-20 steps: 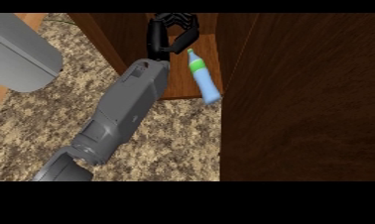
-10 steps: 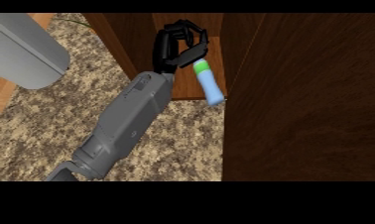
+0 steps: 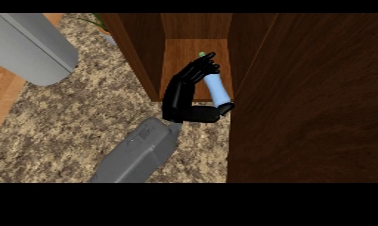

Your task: Pick up the bottled water, place it into the cabinet and close the cabinet

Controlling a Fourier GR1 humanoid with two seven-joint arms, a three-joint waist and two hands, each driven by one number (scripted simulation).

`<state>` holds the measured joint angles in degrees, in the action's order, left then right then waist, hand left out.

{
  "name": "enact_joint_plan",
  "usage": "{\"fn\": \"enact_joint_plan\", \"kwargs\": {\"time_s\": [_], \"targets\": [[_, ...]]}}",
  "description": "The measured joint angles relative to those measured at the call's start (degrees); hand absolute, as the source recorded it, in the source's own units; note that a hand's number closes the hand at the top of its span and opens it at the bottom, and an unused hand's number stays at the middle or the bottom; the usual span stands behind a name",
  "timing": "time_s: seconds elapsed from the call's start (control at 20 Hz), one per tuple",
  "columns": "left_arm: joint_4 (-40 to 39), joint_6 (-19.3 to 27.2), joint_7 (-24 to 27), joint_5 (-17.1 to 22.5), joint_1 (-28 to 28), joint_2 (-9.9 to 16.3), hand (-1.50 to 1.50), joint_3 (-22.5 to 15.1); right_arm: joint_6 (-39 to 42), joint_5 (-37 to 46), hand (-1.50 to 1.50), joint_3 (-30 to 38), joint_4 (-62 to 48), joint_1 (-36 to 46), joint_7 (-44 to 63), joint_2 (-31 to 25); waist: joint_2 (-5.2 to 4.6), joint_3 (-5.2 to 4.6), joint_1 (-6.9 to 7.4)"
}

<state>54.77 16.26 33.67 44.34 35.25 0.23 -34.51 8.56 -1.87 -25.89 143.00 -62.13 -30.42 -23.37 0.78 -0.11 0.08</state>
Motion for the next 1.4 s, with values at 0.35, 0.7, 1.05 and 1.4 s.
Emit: {"fn": "enact_joint_plan", "kwargs": {"time_s": [0.35,0.7,1.05,1.4], "targets": [[17.16,3.58,1.27,-1.91,-17.73,5.82,-1.5,-5.43,-2.31,0.81,-1.5,-1.26,0.16,-1.28,-1.09,-0.77,0.21,-0.01,1.26],[31.78,1.8,3.81,-1.71,-32.82,16.78,-1.5,-6.46,0.83,2.07,1.5,-2.12,-0.01,0.28,-0.76,-7.45,0.07,-0.09,2.3],[38.76,-4.54,7.51,-0.69,-41.7,26.8,-1.5,-4.37,4.27,3.49,1.5,-2.72,0.09,6.12,-0.23,-15.32,0.11,-0.3,3.01],[43.35,-11.17,12.12,1.54,-50.2,36.49,-1.5,0.39,1.81,4.17,1.5,-7.43,0.41,12.35,4.6,-16.1,-0.18,-0.45,3.84]]}}
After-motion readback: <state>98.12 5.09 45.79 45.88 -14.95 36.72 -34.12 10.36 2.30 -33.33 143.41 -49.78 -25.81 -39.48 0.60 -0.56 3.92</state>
